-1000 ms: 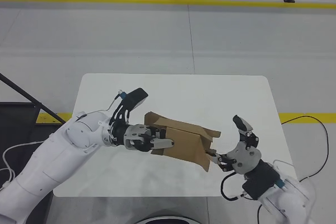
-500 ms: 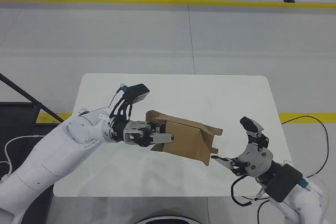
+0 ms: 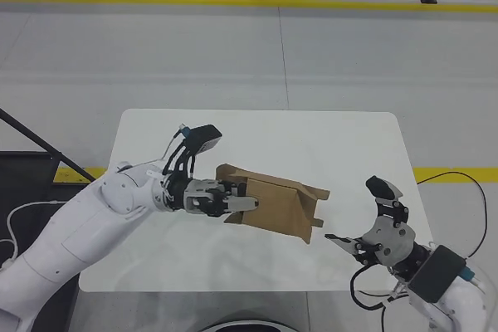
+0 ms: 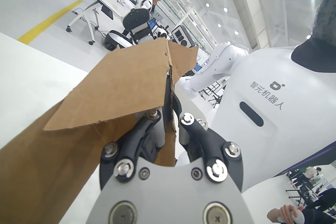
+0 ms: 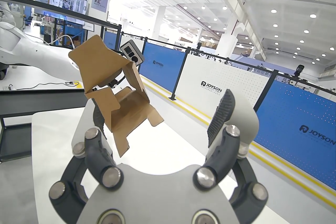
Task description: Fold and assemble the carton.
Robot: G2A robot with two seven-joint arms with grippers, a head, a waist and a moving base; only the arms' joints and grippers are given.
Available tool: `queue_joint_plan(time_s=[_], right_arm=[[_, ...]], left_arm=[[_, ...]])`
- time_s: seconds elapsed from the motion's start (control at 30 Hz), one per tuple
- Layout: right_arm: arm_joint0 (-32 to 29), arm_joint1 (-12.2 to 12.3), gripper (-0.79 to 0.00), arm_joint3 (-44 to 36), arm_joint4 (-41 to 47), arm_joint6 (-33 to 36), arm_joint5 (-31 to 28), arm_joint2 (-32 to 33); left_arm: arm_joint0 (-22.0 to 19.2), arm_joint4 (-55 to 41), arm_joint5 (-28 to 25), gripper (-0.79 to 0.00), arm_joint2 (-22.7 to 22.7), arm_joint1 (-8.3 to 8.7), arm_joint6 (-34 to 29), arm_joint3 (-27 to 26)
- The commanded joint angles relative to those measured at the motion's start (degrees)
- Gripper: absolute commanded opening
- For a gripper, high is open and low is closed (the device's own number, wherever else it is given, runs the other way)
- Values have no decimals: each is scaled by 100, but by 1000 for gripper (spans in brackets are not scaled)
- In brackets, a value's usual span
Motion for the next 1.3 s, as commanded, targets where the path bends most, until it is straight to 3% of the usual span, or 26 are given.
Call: queue_joint_plan(time_s=[0.0, 0.2, 0.47, 0.77, 1.27], right_arm=[[0, 0, 0, 0, 0, 0, 0, 0], [0, 0, 0, 0, 0, 0, 0, 0], [0, 0, 0, 0, 0, 0, 0, 0], [125, -16, 0, -76, 231, 241, 112, -114], [413, -52, 0, -307, 467, 626, 352, -381]], left_arm=[[-37, -342, 361, -785, 41, -45, -144, 34], [-369, -1797, 1086, -785, 29, -174, -1533, 660], [-553, -2490, 1898, -785, -76, -412, -2346, 1156], [-480, -2491, 2150, -785, -376, -644, -2599, 1396], [-474, -2484, 2156, -785, -388, -651, -2604, 1398]])
